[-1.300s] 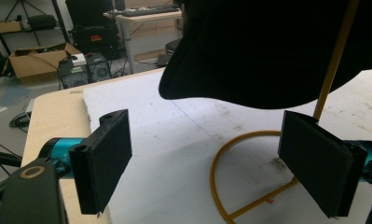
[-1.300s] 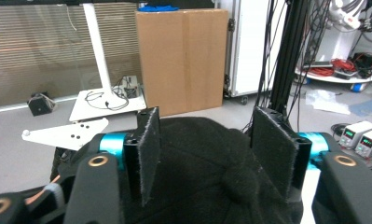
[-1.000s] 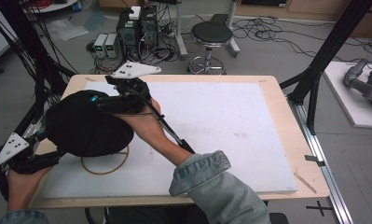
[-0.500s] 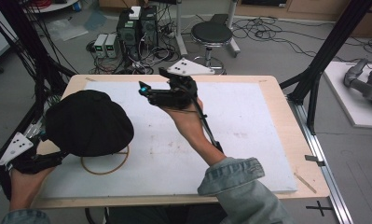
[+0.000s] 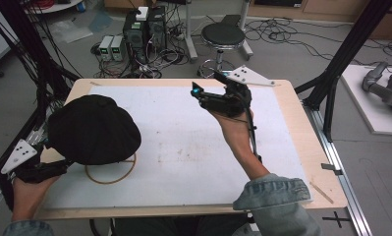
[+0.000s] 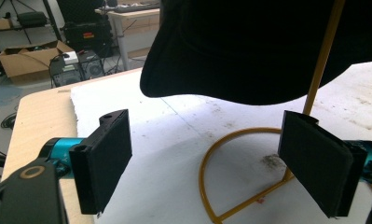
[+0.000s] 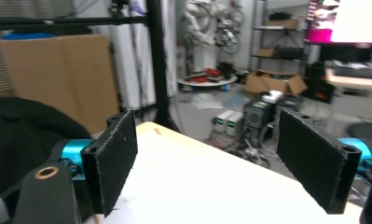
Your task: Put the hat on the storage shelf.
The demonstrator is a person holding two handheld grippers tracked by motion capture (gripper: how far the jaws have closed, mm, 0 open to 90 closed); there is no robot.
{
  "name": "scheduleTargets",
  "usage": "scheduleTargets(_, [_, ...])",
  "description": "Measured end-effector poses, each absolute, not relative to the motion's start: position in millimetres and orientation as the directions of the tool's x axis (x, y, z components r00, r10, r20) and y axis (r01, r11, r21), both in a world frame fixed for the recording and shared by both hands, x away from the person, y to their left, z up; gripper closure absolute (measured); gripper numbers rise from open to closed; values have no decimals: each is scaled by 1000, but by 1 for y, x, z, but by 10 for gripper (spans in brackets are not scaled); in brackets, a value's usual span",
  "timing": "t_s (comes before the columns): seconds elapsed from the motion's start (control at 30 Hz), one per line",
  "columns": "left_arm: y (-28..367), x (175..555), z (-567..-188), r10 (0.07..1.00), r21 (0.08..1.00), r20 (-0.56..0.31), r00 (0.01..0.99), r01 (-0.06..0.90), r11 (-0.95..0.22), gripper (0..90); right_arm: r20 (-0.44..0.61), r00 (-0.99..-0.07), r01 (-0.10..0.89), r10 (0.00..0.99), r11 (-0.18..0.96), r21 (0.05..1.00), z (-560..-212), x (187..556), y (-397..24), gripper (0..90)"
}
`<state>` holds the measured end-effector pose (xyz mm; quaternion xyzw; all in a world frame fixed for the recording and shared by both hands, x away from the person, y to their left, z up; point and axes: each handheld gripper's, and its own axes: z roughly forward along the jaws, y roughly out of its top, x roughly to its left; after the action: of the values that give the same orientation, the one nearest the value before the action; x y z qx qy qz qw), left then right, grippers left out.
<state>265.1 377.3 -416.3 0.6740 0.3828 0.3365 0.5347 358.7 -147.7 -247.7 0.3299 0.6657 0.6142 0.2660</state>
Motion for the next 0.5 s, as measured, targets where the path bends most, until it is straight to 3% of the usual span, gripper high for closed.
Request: scheduleTargets(0.5, [375, 266, -418, 875, 977, 45, 483, 162, -140, 177, 127, -460, 176, 879, -49, 983, -288, 355, -244, 159])
